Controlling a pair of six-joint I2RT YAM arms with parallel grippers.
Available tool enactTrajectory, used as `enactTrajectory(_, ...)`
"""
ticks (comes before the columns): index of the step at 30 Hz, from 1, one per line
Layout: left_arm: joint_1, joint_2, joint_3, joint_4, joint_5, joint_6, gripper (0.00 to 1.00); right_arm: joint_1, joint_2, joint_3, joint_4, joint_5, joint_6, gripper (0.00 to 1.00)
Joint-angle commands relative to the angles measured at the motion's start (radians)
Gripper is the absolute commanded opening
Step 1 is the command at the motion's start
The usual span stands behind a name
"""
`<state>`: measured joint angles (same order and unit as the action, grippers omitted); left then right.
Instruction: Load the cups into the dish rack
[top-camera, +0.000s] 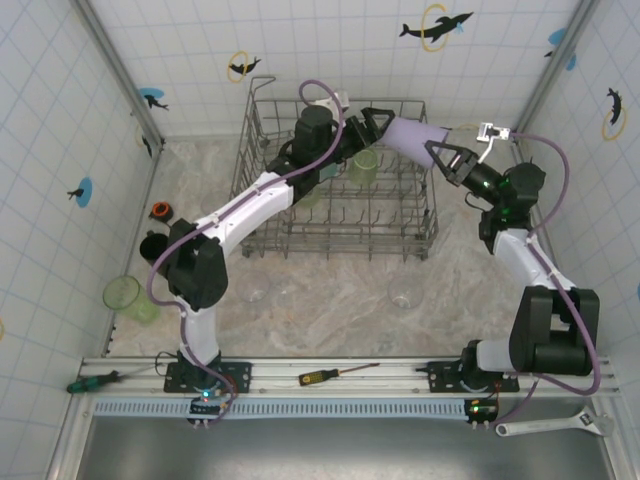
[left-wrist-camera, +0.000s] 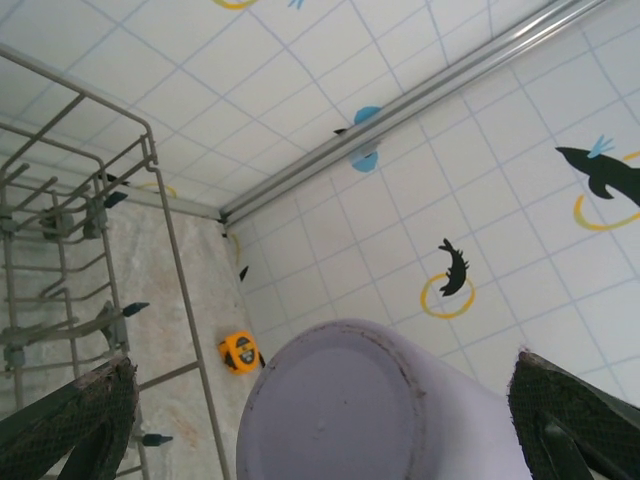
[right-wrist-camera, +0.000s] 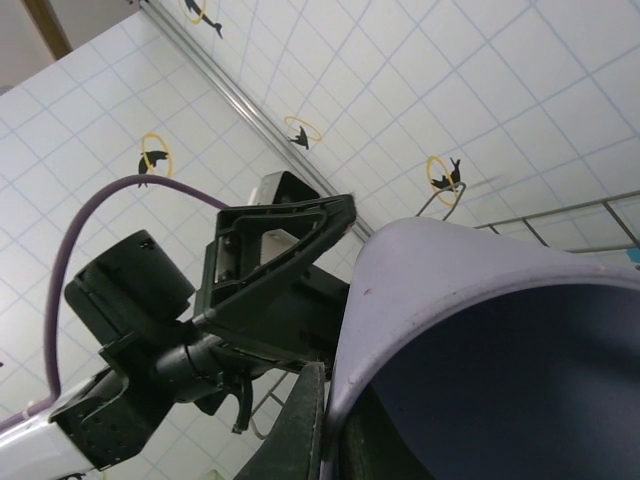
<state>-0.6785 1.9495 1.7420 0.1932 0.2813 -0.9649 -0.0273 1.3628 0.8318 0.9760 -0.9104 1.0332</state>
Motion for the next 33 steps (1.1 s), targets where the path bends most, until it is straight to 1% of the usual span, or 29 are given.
enactTrajectory(1,0.012,0.021,0.014,0.084,0.056,-0.069,0.98,0.013,0.009,-0.009,0.122,0.014,0.021,0.0)
enactTrajectory(8,0.014,0.031,-0.006,0.151,0.095,-0.132,0.98,0.024,0.054,0.007,0.211,0.025,0.076,0.0)
enactTrajectory(19,0.014,0.026,-0.026,0.165,0.117,-0.146,0.95,0.043,0.096,0.025,0.311,0.046,0.131,0.0)
enactTrajectory(27,0.019,0.021,-0.045,0.158,0.117,-0.154,0.97,0.044,0.065,0.027,0.285,0.06,0.1,0.0)
enactTrajectory(28,0.019,0.02,-0.045,0.165,0.117,-0.16,0.96,0.045,0.068,0.028,0.282,0.057,0.1,0.0)
enactTrajectory(33,0.019,0.036,-0.033,0.209,0.162,-0.202,0.84,0.057,0.091,0.032,0.326,0.062,0.14,0.0)
